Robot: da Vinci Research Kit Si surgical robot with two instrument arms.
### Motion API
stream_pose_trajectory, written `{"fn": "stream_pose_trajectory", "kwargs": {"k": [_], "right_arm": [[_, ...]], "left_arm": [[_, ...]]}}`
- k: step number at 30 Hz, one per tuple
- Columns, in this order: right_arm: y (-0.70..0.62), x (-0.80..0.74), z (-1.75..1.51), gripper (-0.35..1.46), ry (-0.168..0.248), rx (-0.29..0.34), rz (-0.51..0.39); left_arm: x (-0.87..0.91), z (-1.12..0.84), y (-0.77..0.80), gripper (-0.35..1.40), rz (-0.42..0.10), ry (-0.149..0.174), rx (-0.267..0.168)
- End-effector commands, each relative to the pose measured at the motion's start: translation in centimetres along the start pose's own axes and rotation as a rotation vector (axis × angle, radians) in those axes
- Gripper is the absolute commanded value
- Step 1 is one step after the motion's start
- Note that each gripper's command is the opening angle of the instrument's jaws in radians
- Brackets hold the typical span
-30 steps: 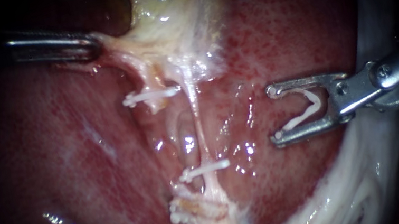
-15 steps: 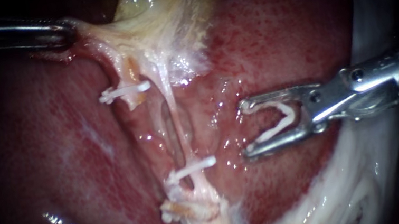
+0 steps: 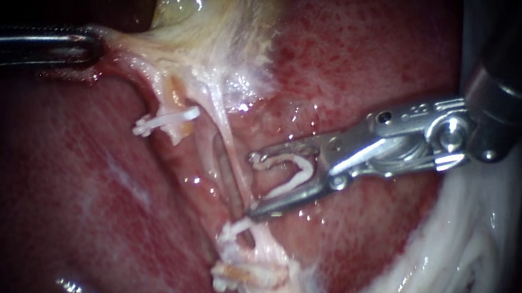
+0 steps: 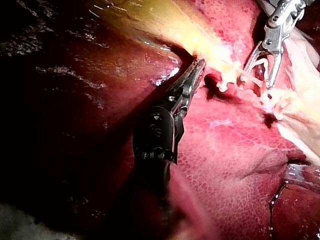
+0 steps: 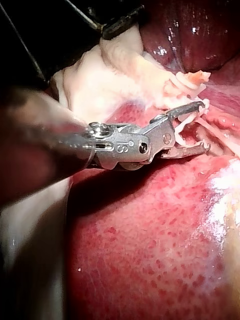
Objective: Clipping second clip right tube
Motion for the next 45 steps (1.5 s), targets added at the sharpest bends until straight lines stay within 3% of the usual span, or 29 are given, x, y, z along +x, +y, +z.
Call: {"fn": "stream_pose_trajectory", "kwargs": {"k": [1,5,7,11,18,23,28,36,39,45], "right_arm": [[0.0,0.0,0.03,0.5,0.026,0.022,0.018],[0.04,0.04,0.12,0.5,0.11,0.13,0.089],[0.03,0.07,0.17,0.5,0.142,0.195,0.121],[-0.02,0.1,0.19,0.5,0.191,0.265,0.165],[-0.15,0.15,0.22,0.46,0.233,0.392,0.204],[-0.17,0.14,0.2,0.35,0.226,0.411,0.198],[-0.16,0.12,0.12,0.06,0.224,0.415,0.198],[-0.14,0.14,0.07,-0.17,0.225,0.417,0.201],[-0.14,0.14,0.06,-0.35,0.227,0.415,0.201],[-0.15,0.13,0.02,-0.35,0.221,0.42,0.267]], "left_arm": [[0.0,0.0,0.0,-0.35,0.0,0.0,0.0],[0.0,0.01,0.0,-0.35,0.0,0.0,0.0],[0.01,0.01,0.0,-0.35,0.0,0.0,0.001],[0.01,0.01,0.0,-0.35,0.0,0.0,0.001],[0.01,0.01,0.0,-0.35,0.0,0.0,0.001],[0.01,0.02,0.0,-0.35,-0.001,0.0,0.001],[0.01,0.02,0.0,-0.35,-0.001,0.0,0.001],[0.01,0.02,0.0,-0.35,-0.001,0.0,0.001],[0.01,0.02,0.0,-0.35,-0.001,0.0,0.001],[0.01,0.03,-0.01,-0.35,-0.001,0.0,0.001]]}}
